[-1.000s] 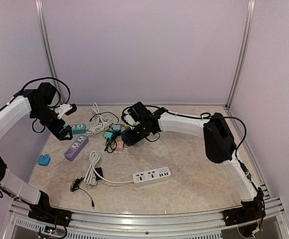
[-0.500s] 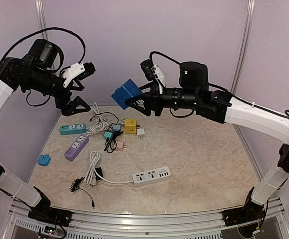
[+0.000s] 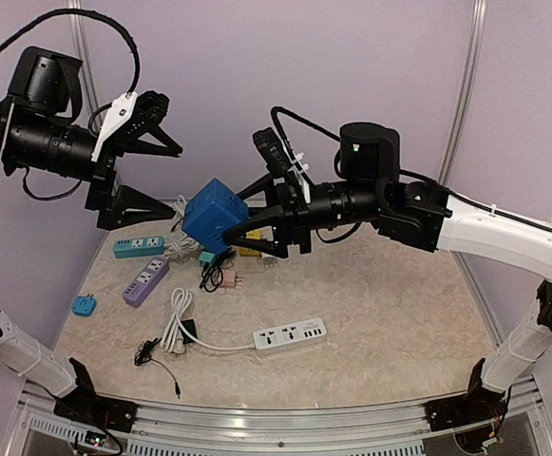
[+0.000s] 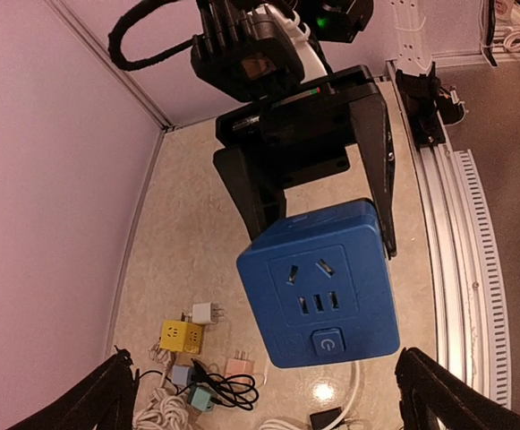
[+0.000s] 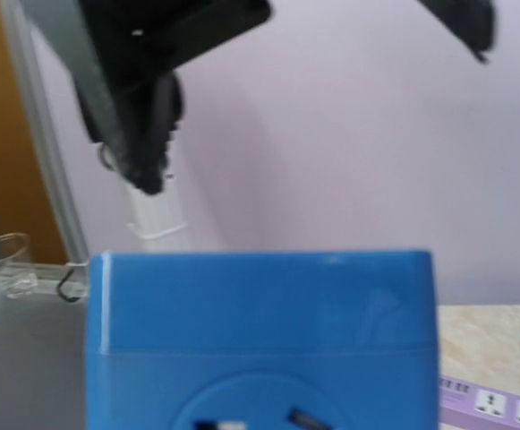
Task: Insert the plug
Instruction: Adjust the plug.
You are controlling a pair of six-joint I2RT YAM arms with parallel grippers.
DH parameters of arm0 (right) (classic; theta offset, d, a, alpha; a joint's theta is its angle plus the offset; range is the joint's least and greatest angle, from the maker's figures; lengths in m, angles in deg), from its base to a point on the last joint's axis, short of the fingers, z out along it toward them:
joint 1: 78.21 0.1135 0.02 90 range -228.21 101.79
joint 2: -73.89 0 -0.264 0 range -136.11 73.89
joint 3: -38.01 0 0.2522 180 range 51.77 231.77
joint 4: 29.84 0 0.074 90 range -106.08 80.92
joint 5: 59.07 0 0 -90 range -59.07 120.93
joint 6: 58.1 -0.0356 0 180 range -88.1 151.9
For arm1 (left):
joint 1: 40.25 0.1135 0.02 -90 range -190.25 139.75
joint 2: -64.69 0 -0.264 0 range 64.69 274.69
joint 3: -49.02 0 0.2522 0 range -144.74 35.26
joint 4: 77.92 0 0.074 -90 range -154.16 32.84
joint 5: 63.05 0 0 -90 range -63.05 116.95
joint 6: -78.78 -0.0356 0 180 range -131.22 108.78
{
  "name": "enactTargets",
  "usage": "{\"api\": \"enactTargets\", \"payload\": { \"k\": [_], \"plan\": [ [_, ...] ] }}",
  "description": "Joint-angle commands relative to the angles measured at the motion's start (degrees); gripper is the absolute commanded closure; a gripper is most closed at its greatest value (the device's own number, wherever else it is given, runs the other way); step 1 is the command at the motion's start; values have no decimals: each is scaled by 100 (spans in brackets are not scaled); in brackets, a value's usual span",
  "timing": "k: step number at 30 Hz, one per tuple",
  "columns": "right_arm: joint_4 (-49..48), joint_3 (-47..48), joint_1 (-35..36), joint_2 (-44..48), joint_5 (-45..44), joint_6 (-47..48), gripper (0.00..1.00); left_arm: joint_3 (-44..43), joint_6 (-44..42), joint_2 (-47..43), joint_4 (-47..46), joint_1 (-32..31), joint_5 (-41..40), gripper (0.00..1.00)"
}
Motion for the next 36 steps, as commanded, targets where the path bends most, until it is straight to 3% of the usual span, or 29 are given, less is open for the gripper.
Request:
{"api": "enactTargets", "payload": {
  "k": [1, 9, 13, 22, 33, 36],
  "plan": [
    [-131, 124, 27, 176, 365, 62, 100, -15, 175, 262, 577, -105, 325, 1],
    [32, 270, 26, 54, 137, 159, 100, 82, 299, 335, 686, -347, 727, 1],
    [87, 347, 31, -20, 78, 176, 100, 425, 606, 317, 449, -348, 396, 2],
    [124, 383, 29, -52, -128, 209, 100, 546, 913, 331, 218, -347, 353, 23],
    [146, 376, 27, -74, -217, 233, 100, 475, 1341, 388, -30, -340, 554, 15],
    [158, 374, 31, -81, -226, 232, 100, 528, 1492, 411, -103, -334, 680, 24]
  ]
}}
